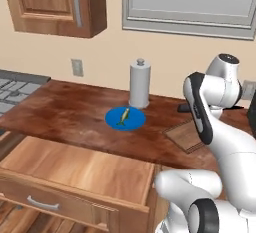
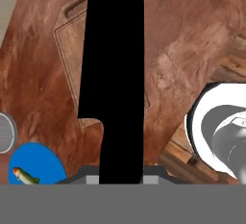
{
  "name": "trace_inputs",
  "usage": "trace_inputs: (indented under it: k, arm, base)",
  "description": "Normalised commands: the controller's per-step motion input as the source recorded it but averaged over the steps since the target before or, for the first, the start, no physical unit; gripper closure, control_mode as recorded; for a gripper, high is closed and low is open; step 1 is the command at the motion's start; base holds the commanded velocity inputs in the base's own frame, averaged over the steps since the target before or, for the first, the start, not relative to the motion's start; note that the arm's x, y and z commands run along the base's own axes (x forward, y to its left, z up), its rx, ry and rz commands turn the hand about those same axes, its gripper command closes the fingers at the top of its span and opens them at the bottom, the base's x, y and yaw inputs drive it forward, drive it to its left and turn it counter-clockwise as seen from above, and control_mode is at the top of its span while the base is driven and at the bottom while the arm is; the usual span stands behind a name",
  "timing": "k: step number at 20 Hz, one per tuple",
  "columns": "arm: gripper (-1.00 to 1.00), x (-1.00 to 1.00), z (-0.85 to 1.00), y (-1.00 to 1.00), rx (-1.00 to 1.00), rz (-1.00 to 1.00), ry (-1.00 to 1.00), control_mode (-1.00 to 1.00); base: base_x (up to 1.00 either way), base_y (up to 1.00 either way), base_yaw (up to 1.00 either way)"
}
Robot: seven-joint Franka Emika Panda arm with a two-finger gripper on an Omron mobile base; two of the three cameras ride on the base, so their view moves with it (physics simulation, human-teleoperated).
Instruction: Pick up the knife from the drawer and place it on the cutting board. Then place the meat from the plate to the cutting board.
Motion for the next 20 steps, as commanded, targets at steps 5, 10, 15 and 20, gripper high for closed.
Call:
trace_inputs:
  k: [5, 10, 15, 20]
  arm:
    - [1.00, 0.00, 0.00, 0.00, 0.00, 0.00, 0.00, 1.00]
    - [1.00, 0.00, 0.00, 0.00, 0.00, 0.00, 0.00, 1.00]
    - [1.00, 0.00, 0.00, 0.00, 0.00, 0.00, 0.00, 1.00]
    - [1.00, 0.00, 0.00, 0.00, 0.00, 0.00, 0.00, 1.00]
  base:
    - [0.23, -0.69, 0.40]
    - [0.20, -0.70, 0.31]
    - [0.36, -0.55, 0.18]
    - [0.40, -0.30, -0.09]
